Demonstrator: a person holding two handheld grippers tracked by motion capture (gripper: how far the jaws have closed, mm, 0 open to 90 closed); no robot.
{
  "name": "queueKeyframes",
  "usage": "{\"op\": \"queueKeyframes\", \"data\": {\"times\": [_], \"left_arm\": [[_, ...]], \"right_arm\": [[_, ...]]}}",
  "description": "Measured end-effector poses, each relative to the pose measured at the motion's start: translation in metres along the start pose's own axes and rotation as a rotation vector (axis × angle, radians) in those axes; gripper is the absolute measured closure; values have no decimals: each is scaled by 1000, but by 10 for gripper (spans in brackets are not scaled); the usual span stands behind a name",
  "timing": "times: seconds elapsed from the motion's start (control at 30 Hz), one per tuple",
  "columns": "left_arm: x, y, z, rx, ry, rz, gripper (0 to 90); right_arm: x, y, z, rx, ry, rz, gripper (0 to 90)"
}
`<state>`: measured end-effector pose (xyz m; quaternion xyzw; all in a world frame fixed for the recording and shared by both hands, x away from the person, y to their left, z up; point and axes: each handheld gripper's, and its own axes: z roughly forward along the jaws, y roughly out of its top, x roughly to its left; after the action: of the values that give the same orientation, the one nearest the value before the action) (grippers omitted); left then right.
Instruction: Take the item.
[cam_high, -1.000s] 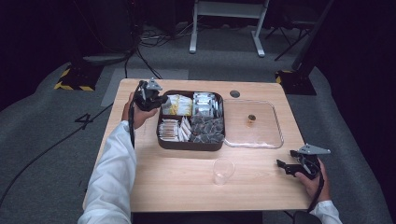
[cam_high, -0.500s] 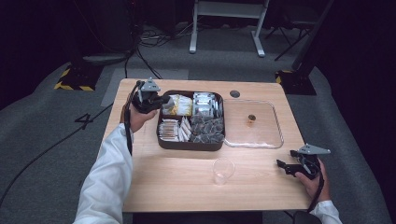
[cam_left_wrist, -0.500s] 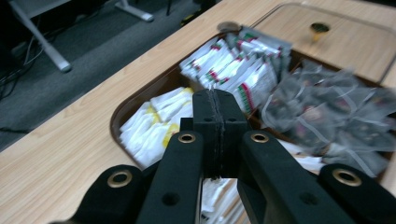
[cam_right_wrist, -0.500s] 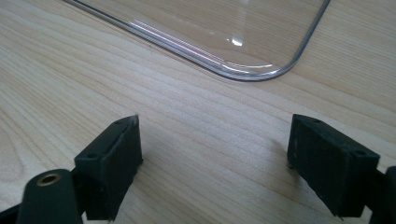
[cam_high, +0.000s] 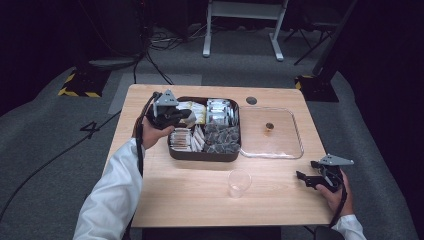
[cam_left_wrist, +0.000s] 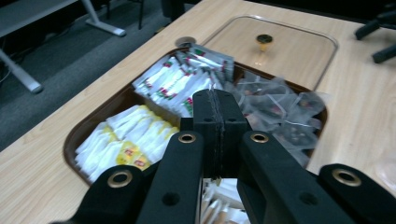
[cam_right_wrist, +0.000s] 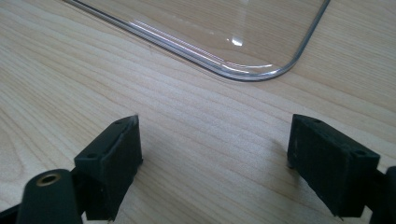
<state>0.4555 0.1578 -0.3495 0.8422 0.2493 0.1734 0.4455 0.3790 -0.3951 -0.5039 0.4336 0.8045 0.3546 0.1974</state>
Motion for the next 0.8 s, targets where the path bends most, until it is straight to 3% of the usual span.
{"op": "queueKeyframes", "data": {"times": [0.43,0.8], "left_arm": [[-36,9,2,-3,-86,63,891],[-75,13,9,-3,-193,119,891]], "right_arm": [[0,0,0,0,0,0,179],[0,0,0,0,0,1,179]]}}
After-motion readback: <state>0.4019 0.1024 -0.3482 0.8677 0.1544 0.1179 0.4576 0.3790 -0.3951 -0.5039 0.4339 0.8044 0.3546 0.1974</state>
